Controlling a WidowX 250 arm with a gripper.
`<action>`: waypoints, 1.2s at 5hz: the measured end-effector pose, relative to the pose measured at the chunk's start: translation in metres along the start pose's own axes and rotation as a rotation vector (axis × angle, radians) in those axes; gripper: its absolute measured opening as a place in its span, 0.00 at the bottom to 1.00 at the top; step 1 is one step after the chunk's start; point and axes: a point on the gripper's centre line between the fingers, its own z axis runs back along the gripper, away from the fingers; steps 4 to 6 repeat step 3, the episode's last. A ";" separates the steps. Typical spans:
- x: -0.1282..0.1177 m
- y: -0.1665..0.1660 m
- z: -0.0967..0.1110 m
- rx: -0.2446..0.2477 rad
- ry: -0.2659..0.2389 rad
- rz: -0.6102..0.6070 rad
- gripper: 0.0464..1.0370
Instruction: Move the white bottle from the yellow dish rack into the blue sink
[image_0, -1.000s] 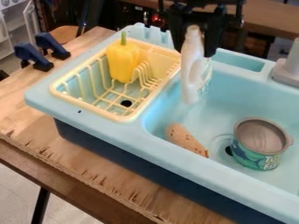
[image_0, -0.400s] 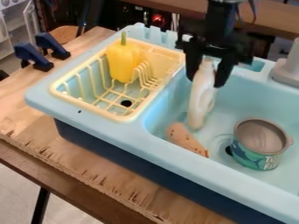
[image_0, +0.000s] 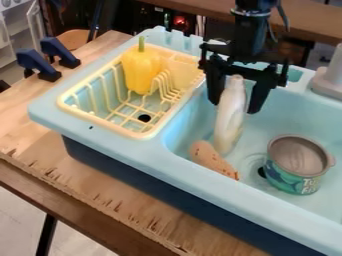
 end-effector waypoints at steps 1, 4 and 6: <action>-0.001 -0.001 0.013 -0.017 -0.038 -0.005 0.97; -0.014 0.001 0.062 -0.069 -0.149 -0.045 0.96; -0.014 0.001 0.062 -0.069 -0.149 -0.045 0.96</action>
